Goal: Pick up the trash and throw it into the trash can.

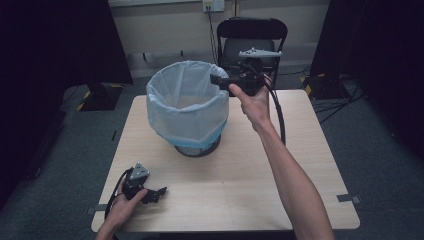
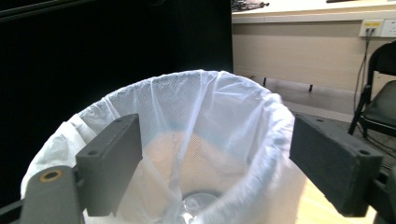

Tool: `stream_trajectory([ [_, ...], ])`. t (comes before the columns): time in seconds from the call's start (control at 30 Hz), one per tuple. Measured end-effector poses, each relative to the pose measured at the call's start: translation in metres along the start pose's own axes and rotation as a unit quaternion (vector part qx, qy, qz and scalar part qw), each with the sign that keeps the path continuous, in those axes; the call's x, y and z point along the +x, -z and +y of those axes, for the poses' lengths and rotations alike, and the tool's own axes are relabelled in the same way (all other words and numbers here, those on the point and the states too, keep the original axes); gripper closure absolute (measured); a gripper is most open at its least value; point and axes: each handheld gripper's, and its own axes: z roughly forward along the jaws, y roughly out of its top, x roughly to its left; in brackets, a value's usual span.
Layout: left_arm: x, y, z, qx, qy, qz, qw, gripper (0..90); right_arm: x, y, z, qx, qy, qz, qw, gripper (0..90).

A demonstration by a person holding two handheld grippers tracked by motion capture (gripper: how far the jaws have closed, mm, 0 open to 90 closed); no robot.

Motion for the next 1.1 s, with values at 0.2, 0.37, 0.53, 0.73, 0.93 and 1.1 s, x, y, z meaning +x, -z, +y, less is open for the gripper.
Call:
stream_trajectory([
  [0.2, 0.0, 0.0, 0.0, 0.0, 0.0, 0.0, 1.0, 0.0, -0.001, 0.016, -0.011, 0.006, 0.002, -0.01, 0.9999, 19.1],
  [0.37, 0.0, 0.0, 0.0, 0.0, 0.0, 0.001, 1.0, 0.0, -0.003, 0.028, -0.031, 0.017, 0.013, -0.023, 0.9995, 20.0],
  [0.53, 0.0, 0.0, 0.0, 0.0, 0.0, 0.0, 1.0, 0.0, -0.006, 0.039, -0.043, 0.024, 0.016, -0.031, 0.9991, 20.5],
  [0.73, 0.0, 0.0, 0.0, 0.0, 0.001, 0.001, 1.0, 0.0, -0.008, 0.063, -0.061, 0.018, 0.01, -0.038, 0.9991, 22.5],
  [0.93, 0.0, 0.0, 0.0, 0.0, 0.0, 0.002, 1.0, 0.0, -0.013, 0.083, -0.083, 0.025, 0.004, -0.047, 0.9986, 22.5],
  [1.1, 0.0, 0.0, 0.0, 0.0, 0.0, 0.001, 1.0, 0.0, -0.018, 0.097, -0.103, 0.037, 0.003, -0.06, 0.9975, 22.7],
])
